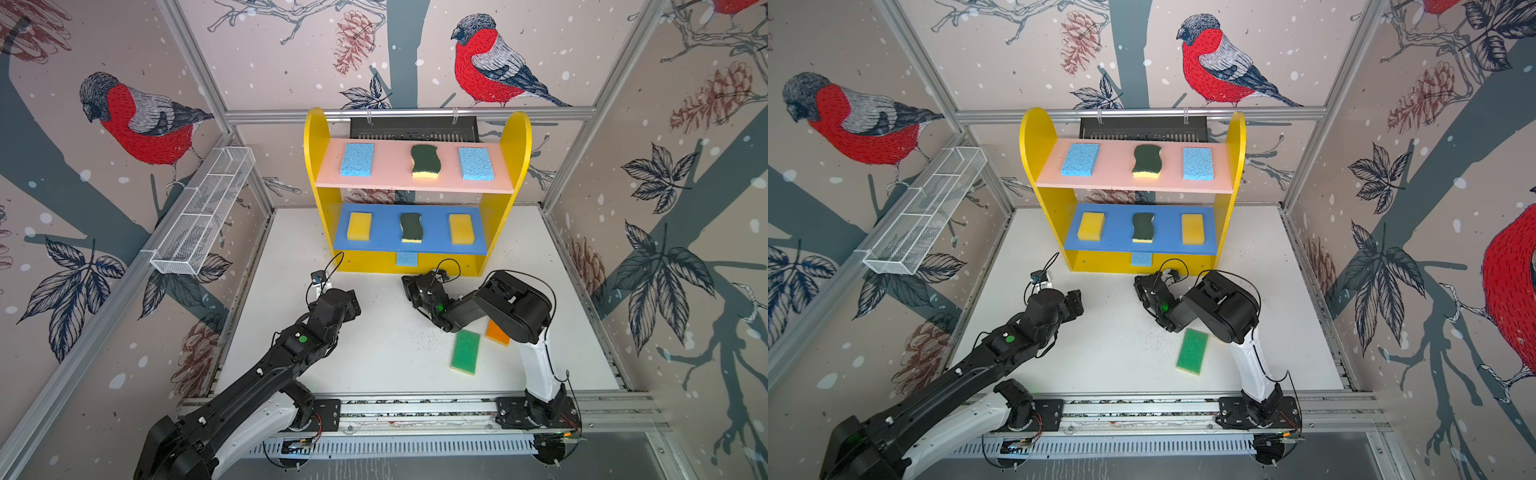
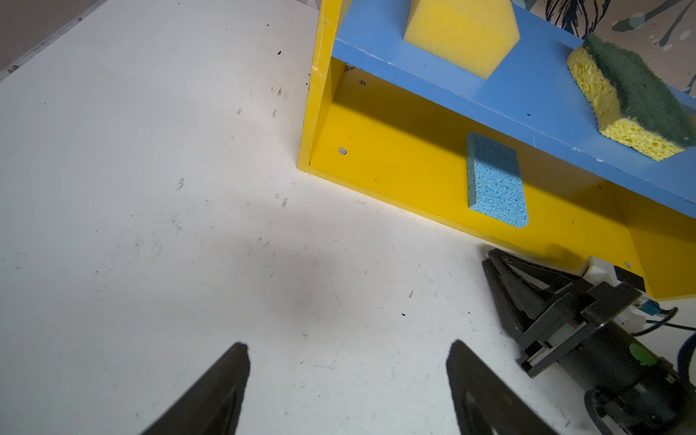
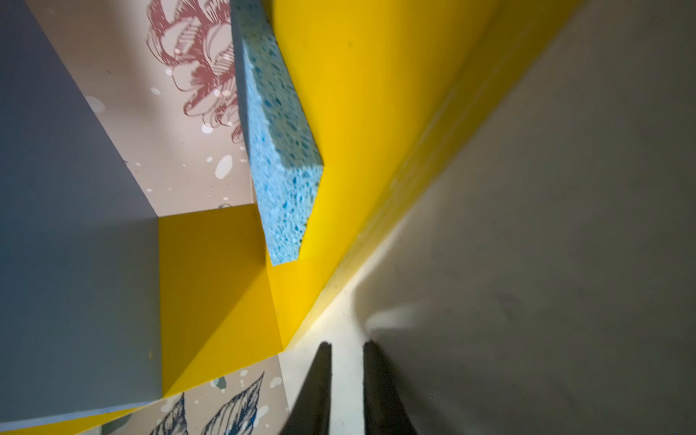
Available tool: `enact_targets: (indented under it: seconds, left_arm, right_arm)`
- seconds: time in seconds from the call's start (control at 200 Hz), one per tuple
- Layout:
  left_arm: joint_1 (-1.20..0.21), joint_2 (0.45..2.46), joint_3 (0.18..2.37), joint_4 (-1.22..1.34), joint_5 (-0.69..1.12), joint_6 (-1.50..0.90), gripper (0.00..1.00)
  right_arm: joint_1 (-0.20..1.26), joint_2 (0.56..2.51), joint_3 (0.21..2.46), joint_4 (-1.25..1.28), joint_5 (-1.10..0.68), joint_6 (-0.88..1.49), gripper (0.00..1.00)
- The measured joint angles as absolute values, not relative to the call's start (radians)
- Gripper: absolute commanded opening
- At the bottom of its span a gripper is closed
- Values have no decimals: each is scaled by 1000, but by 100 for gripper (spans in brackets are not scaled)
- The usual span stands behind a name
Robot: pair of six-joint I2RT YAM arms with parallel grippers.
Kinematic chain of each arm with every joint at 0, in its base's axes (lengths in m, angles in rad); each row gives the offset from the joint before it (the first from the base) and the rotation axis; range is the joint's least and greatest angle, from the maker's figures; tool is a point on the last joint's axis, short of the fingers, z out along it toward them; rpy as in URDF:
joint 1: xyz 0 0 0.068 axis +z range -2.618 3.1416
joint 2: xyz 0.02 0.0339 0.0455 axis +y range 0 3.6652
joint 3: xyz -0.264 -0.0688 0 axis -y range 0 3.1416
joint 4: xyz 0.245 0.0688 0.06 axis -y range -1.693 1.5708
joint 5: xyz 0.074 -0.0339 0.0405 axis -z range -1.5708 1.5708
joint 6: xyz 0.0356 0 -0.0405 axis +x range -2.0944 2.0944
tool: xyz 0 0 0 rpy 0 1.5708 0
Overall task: Arrange cleaning sponges on a shelf
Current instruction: Move the cleaning sponge to the shelf.
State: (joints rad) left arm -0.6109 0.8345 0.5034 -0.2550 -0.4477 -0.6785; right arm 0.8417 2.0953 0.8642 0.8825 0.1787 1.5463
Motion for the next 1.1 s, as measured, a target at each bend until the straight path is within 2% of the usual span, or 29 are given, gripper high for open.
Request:
enact_targets:
  seconds: [0.045,0.095,0.455,0.765,0.805,1.101]
  left_arm:
    - [-611,832,503,-260,-446,-676,86]
    - [-611,832,504,-268,-445,-672,86]
    - [-611,787,526,-336,-405,-676,86]
    - [-626,765,528,-364,-360,-671,87]
    - [-634,768,528,-364,-353,-662,88]
    - [-840,886,573,-346,-345,-620,88]
  right_arm:
    - [841,2069,860,854,153,1509,47]
    - [841,2041,852,823,131,1468,52]
    - [862,1732,759,513,89,1216,58]
    - [863,1427,702,239,205,1048,77]
    - [856,1397,700,199,211,1035,83]
    - [743,1222,680,-59,236,947,86]
